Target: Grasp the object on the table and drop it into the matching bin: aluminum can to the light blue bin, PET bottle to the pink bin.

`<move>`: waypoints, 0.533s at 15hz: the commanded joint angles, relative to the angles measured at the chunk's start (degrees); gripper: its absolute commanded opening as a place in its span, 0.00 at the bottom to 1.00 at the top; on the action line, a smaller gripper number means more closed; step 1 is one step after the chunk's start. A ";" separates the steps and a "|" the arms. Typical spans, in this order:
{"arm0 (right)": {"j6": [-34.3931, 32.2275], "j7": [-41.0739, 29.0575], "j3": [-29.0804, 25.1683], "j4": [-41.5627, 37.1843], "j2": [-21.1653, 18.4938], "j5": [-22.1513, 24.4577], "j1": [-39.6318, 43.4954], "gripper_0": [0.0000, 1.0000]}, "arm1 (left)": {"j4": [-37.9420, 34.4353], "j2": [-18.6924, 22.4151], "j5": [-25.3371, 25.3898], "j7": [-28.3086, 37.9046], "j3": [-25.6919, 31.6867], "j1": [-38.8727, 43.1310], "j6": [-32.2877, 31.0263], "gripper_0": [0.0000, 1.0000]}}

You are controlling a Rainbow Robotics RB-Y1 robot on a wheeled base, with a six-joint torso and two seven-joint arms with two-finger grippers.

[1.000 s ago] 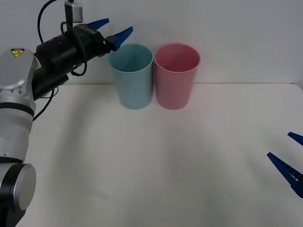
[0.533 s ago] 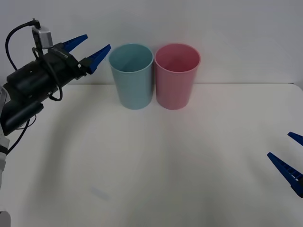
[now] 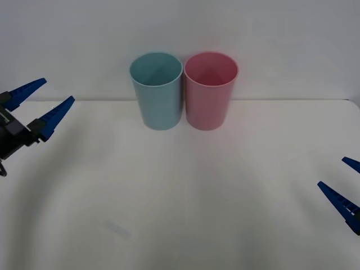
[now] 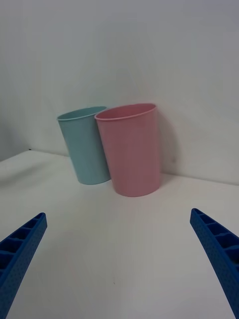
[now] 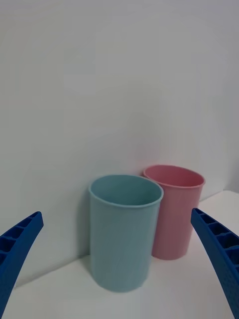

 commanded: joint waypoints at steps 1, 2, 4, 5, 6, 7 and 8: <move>0.00 0.00 0.00 0.00 0.00 0.00 0.00 1.00 | -1.60 3.14 5.89 -5.07 3.44 8.80 -1.45 1.00; 0.00 0.00 0.00 0.00 0.00 0.00 0.00 1.00 | -1.60 4.54 7.91 -7.09 4.23 11.61 -1.72 1.00; 0.00 0.00 0.00 0.00 0.00 0.00 0.00 1.00 | -1.60 7.44 11.95 -10.34 5.81 17.32 -2.16 1.00; 0.00 0.00 0.00 0.00 0.00 0.00 0.00 1.00 | -1.69 8.41 13.62 -11.75 6.43 19.78 -2.42 1.00; 0.00 0.00 0.00 0.00 0.00 0.00 0.00 1.00 | -1.60 8.67 14.50 -12.89 6.61 21.45 -2.42 1.00; 0.00 0.00 0.00 0.00 0.00 0.00 0.00 1.00 | -1.60 8.76 15.47 -14.48 6.78 23.56 -2.60 1.00; 0.00 0.00 0.00 0.00 0.00 0.00 0.00 1.00 | -1.60 8.85 15.56 -15.35 6.96 25.15 -2.86 1.00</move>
